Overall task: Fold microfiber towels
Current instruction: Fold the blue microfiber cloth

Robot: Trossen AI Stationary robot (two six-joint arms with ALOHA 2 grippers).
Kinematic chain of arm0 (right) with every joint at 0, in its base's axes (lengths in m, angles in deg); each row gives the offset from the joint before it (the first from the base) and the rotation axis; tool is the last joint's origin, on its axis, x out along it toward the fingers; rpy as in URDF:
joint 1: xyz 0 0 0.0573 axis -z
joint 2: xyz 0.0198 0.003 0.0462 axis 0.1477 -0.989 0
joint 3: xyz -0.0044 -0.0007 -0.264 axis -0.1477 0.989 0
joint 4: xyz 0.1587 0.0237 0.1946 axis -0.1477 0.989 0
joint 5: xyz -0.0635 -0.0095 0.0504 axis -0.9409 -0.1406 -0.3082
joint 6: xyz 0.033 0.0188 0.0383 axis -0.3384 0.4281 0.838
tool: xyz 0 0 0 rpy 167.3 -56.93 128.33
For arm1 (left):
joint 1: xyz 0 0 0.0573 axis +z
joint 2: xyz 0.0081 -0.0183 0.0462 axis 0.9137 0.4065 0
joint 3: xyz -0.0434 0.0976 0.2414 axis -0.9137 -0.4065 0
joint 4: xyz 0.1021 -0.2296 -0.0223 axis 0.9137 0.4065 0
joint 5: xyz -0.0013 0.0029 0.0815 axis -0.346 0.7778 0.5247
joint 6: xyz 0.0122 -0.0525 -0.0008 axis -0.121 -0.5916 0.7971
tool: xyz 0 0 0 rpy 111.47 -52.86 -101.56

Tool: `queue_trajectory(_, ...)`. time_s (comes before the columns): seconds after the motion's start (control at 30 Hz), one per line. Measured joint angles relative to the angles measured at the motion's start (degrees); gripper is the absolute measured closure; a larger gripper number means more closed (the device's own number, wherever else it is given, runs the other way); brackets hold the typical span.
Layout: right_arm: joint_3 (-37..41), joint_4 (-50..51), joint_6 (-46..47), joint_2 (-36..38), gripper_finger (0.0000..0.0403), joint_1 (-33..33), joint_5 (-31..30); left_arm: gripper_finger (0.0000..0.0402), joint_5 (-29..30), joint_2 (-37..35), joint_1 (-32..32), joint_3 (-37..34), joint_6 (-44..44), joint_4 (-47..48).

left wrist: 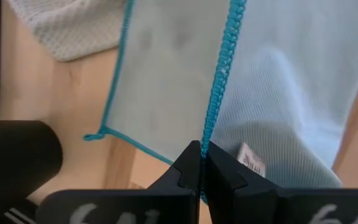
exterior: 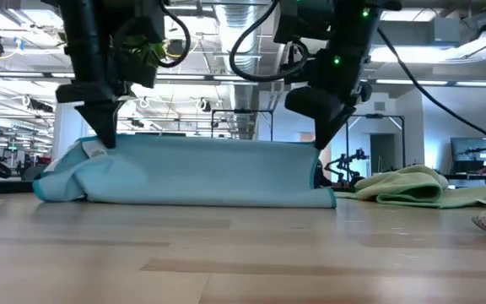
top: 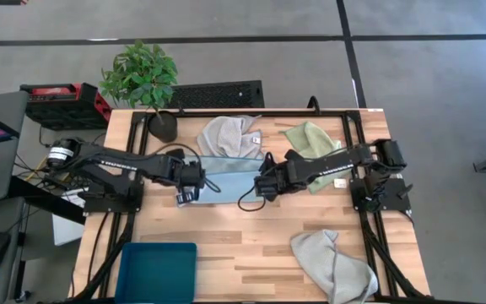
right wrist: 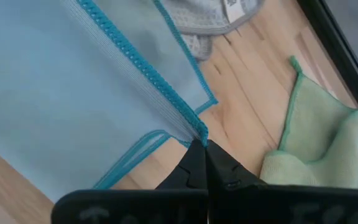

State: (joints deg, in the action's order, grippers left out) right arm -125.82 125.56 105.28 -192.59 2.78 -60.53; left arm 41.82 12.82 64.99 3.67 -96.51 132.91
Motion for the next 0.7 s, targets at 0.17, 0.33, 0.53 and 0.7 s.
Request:
queue_trajectory(0.17,0.0,0.0,-0.1,0.0,0.04,1.3,-0.3,0.0401,0.2,0.0,3.1,0.0,2.2,-0.8)
queue_trajectory(0.33,0.0,0.3,-0.1,0.0,0.04,2.3,-0.4,0.0401,0.3,0.0,5.2,0.0,5.4,-3.1)
queue_trajectory(0.53,0.0,0.2,-0.1,0.0,0.0389,3.0,-0.4,0.0401,0.3,0.0,6.9,0.0,6.7,-5.0)
queue_trajectory(0.7,0.0,0.2,-0.1,0.0,0.0356,3.8,-0.4,0.0399,0.6,0.0,8.7,0.0,7.1,-6.5)
